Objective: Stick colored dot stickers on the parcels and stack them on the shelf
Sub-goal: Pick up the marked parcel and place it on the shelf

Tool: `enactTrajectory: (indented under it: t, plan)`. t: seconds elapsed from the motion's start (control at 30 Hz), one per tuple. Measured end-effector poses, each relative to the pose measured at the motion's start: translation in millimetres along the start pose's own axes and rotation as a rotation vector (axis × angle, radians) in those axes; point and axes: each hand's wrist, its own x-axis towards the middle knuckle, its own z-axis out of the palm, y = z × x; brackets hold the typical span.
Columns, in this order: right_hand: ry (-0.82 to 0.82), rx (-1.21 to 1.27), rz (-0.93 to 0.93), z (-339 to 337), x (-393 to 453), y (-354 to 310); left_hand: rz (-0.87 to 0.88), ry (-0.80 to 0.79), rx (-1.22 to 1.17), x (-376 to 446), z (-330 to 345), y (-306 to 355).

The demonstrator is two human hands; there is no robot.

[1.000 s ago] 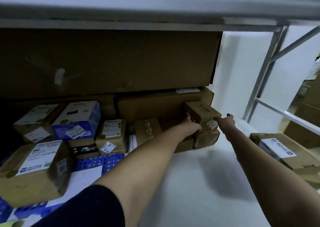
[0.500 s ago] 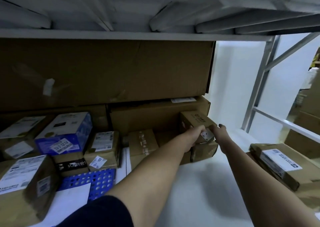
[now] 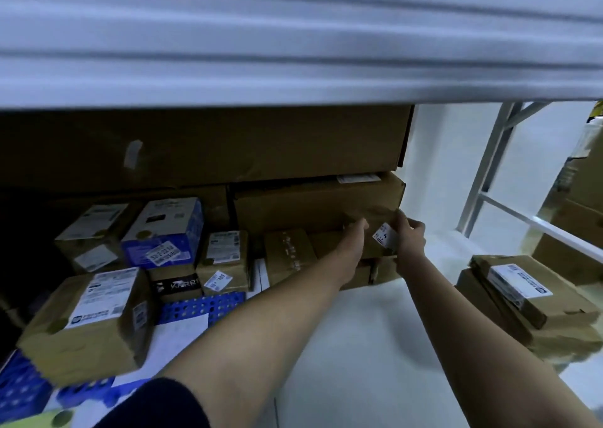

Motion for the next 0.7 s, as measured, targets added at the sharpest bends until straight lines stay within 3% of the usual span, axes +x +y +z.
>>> enactTrajectory:
  t: [0.2, 0.33, 0.43, 0.7]
  plan:
    - [0.092, -0.055, 0.046, 19, -58, -3, 0.168, 0.010, -0.025, -37, -40, -21]
    - [0.022, 0.023, 0.005, 34, -91, 4, 0.075, 0.013, -0.078, -56, -75, -43]
    - [-0.052, 0.036, -0.089, 49, -117, 14, 0.024, 0.019, -0.131, -68, -106, -53]
    - [-0.175, -0.248, -0.521, 85, -203, 42, -0.010, 0.019, -0.280, -98, -201, -55]
